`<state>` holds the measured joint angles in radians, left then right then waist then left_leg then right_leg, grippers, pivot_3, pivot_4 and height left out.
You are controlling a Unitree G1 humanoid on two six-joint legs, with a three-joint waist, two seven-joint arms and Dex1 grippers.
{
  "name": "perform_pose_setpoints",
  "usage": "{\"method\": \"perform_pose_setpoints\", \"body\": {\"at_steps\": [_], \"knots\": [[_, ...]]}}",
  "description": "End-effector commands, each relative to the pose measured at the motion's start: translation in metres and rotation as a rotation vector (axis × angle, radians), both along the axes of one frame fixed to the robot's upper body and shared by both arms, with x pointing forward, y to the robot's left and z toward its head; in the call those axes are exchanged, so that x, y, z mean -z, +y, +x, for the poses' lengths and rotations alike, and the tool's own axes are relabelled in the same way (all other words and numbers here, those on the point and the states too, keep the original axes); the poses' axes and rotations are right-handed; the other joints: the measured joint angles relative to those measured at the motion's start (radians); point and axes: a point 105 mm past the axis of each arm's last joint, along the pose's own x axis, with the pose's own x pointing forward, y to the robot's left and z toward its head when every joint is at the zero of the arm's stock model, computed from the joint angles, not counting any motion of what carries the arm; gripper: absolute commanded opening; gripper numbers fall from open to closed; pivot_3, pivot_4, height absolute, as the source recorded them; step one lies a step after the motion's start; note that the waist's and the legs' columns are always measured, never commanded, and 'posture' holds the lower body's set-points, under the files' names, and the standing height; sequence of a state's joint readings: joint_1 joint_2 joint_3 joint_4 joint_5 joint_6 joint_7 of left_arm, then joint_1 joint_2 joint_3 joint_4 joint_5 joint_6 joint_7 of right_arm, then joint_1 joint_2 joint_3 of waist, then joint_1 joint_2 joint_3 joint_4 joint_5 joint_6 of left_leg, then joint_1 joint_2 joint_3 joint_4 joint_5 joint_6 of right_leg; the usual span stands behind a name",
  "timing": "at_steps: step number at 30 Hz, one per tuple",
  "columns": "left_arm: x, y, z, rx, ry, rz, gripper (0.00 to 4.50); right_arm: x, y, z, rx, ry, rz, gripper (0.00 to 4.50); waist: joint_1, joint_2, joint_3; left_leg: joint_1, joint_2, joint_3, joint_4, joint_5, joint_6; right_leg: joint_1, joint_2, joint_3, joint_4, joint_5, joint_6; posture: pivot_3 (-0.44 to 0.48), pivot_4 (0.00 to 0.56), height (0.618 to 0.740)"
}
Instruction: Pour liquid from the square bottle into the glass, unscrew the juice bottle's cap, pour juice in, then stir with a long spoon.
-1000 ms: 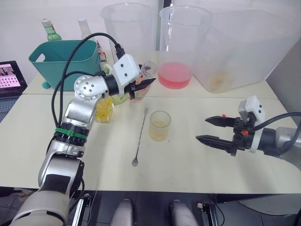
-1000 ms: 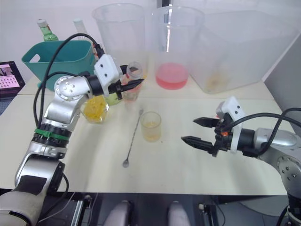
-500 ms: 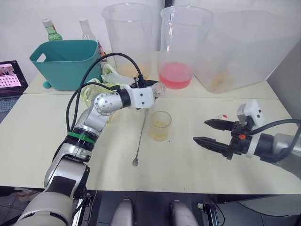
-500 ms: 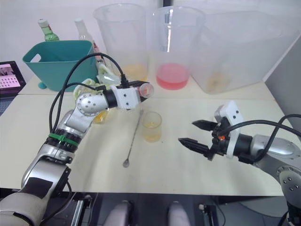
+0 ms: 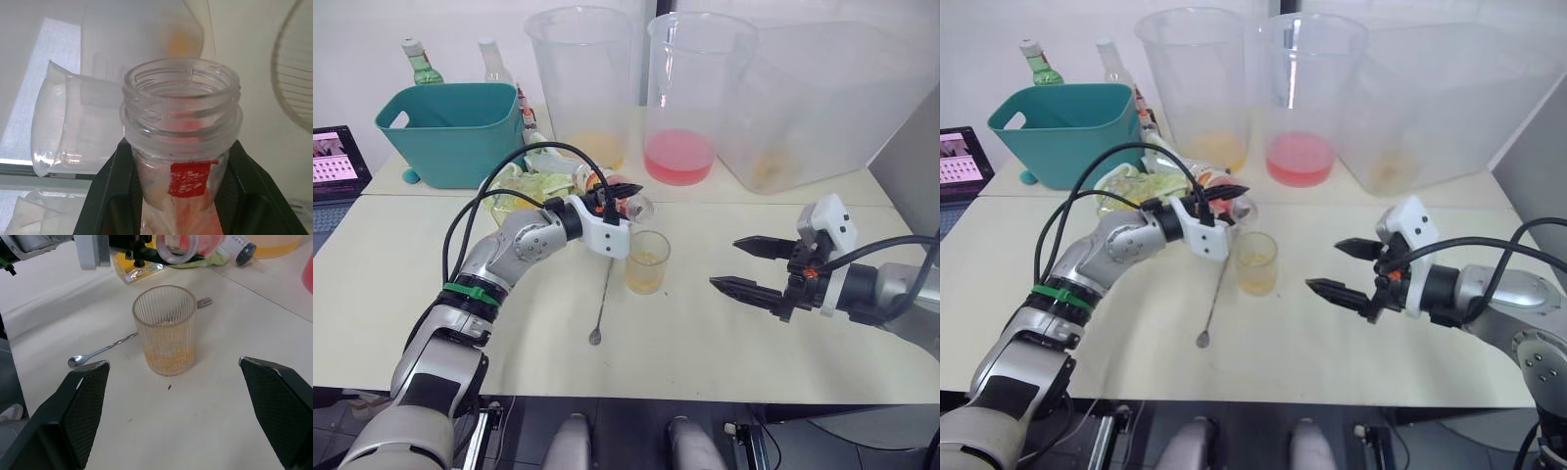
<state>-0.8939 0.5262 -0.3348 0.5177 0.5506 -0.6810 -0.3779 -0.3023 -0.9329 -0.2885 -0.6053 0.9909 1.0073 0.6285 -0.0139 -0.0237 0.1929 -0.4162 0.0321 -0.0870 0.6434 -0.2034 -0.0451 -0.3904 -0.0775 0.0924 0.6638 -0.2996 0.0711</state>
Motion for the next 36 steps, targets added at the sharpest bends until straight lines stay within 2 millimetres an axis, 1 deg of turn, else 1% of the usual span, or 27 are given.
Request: {"method": "perform_pose_setpoints", "body": {"at_steps": [1, 6, 13, 15, 17, 24, 32, 36], "knots": [[-0.016, -0.005, -0.005, 0.030, -0.090, -0.035, 1.53, -0.010, 0.000, 0.001, -0.003, -0.046, -0.008, 4.48, 0.002, 0.000, 0.000, 0.000, 0.000, 0.000, 0.000, 0.000, 0.000, 0.000, 0.000, 0.000, 0.000, 0.000, 0.000, 0.000, 0.150, 0.733], [-0.011, -0.005, -0.004, 0.025, -0.120, 0.001, 1.53, -0.012, -0.005, 0.004, 0.010, -0.051, -0.024, 4.48, 0.001, 0.000, 0.000, 0.000, 0.000, 0.000, 0.000, 0.000, 0.000, 0.000, 0.000, 0.000, 0.000, 0.000, 0.000, 0.000, 0.150, 0.733], [-0.010, -0.006, -0.003, 0.015, -0.169, 0.026, 1.53, -0.011, -0.010, 0.005, 0.015, -0.054, -0.036, 4.48, 0.001, 0.000, 0.000, 0.000, 0.000, 0.000, 0.000, 0.000, 0.000, 0.000, 0.000, 0.000, 0.001, 0.000, 0.000, 0.000, 0.150, 0.733], [-0.013, -0.008, -0.005, 0.026, -0.193, 0.026, 1.53, -0.009, -0.014, 0.005, 0.024, -0.051, -0.046, 4.48, 0.001, 0.000, 0.000, 0.000, 0.000, 0.000, 0.000, 0.000, 0.000, 0.000, 0.000, 0.000, 0.001, 0.000, 0.000, 0.000, 0.150, 0.733], [-0.014, -0.011, -0.009, 0.050, -0.238, 0.062, 1.53, -0.009, -0.016, 0.006, 0.028, -0.052, -0.049, 4.48, 0.001, 0.000, 0.000, 0.000, 0.000, 0.000, 0.000, 0.000, 0.000, 0.000, 0.000, 0.000, 0.001, 0.000, 0.000, 0.000, 0.150, 0.733], [-0.013, -0.010, -0.009, 0.049, -0.253, 0.072, 1.53, -0.005, -0.013, 0.007, 0.024, -0.057, -0.034, 4.48, 0.001, 0.000, 0.000, 0.000, 0.000, 0.000, 0.000, 0.000, 0.000, 0.000, 0.000, 0.000, 0.001, 0.000, 0.000, 0.000, 0.150, 0.733], [-0.018, -0.012, -0.010, 0.054, -0.321, 0.088, 1.53, 0.000, -0.011, 0.007, 0.018, -0.051, -0.026, 4.48, 0.001, 0.000, 0.000, 0.000, 0.000, 0.000, 0.000, 0.000, 0.000, 0.000, 0.000, 0.000, 0.001, 0.000, 0.000, 0.000, 0.150, 0.733], [-0.025, -0.013, -0.012, 0.053, -0.373, 0.084, 1.53, 0.002, -0.010, 0.009, 0.017, -0.053, -0.030, 4.48, 0.001, 0.000, 0.000, 0.000, 0.000, 0.000, 0.000, 0.000, 0.000, 0.000, 0.000, 0.000, 0.001, 0.000, 0.000, 0.000, 0.150, 0.733]]}}
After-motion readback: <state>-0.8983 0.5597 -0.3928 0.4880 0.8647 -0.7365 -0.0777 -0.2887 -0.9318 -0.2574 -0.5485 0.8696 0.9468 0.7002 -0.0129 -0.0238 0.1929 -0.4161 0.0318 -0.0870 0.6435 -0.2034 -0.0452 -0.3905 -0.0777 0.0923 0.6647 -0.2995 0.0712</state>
